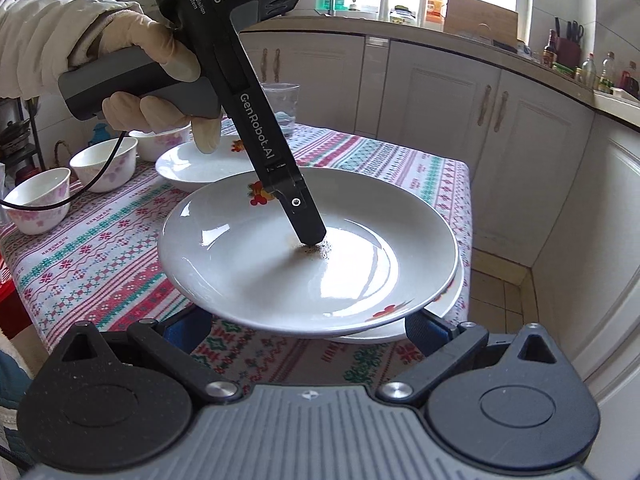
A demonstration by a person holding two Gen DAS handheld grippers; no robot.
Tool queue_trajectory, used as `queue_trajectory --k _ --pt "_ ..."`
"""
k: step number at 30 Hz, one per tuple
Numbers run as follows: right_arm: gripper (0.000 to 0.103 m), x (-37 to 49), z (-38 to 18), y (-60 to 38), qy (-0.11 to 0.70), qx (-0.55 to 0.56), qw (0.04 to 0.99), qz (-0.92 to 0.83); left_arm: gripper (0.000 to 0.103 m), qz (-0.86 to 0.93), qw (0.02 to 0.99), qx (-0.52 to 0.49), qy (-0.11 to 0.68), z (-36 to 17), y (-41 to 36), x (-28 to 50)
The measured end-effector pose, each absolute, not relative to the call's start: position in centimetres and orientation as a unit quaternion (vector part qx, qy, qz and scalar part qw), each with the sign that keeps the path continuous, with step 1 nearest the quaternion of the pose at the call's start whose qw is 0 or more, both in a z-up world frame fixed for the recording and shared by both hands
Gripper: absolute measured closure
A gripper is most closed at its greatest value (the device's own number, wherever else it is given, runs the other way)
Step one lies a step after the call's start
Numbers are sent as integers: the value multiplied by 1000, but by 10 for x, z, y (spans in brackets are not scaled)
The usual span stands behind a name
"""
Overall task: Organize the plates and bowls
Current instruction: 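Lower the stained plate onto the shallow flowered plate with the left tool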
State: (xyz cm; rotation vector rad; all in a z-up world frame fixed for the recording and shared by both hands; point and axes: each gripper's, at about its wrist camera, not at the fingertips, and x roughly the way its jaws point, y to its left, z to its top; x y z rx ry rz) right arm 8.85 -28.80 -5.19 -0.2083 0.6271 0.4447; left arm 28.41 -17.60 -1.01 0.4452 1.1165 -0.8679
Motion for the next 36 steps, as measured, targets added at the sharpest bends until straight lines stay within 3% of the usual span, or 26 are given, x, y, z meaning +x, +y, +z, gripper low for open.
queue_trajectory --k 36 --pt "0 103 -54 -297 341 -70 919 184 26 -401 729 173 527 -30 -186 308"
